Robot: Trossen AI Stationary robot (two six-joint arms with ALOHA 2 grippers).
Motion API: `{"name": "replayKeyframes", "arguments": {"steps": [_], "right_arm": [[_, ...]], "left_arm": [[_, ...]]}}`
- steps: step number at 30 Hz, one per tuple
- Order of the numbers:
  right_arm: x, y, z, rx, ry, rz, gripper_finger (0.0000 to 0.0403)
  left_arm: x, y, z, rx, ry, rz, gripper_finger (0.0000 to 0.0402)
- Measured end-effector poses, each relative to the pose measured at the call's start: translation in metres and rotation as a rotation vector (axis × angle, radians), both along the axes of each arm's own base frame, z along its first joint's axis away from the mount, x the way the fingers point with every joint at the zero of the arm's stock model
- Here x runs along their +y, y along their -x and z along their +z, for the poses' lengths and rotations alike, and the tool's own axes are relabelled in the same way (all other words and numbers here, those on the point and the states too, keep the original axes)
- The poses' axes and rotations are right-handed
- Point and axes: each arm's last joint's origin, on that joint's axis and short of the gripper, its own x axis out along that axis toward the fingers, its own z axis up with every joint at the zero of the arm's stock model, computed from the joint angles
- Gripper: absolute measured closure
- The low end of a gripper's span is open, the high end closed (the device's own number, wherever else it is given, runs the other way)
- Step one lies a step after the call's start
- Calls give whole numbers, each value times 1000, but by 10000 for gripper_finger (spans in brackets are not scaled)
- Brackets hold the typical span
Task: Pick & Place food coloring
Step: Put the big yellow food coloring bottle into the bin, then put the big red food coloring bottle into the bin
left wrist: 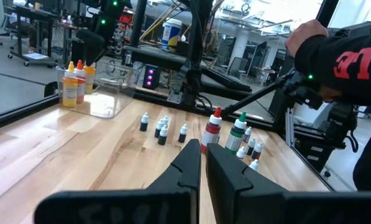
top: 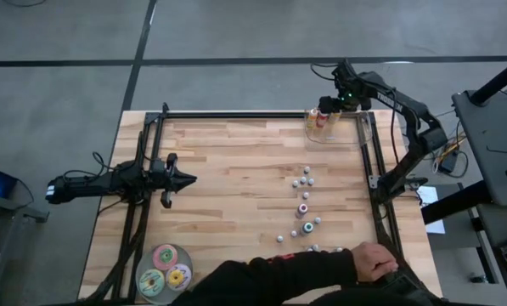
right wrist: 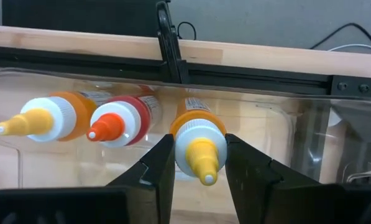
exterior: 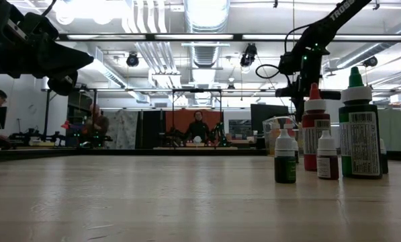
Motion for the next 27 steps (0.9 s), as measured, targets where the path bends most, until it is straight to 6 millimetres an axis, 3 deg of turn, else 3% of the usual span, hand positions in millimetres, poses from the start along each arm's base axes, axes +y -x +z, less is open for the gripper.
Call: {"name": "replayKeyframes", "arguments": {"steps": [16,27], "right_arm": [[-3,-2,-5,-19,-7,11,294],[-3,-3,-5,-24,-11,28,250]], "left_arm": [[0,0,0,0,0,0,402],[0,0,0,0,0,0,402]]}}
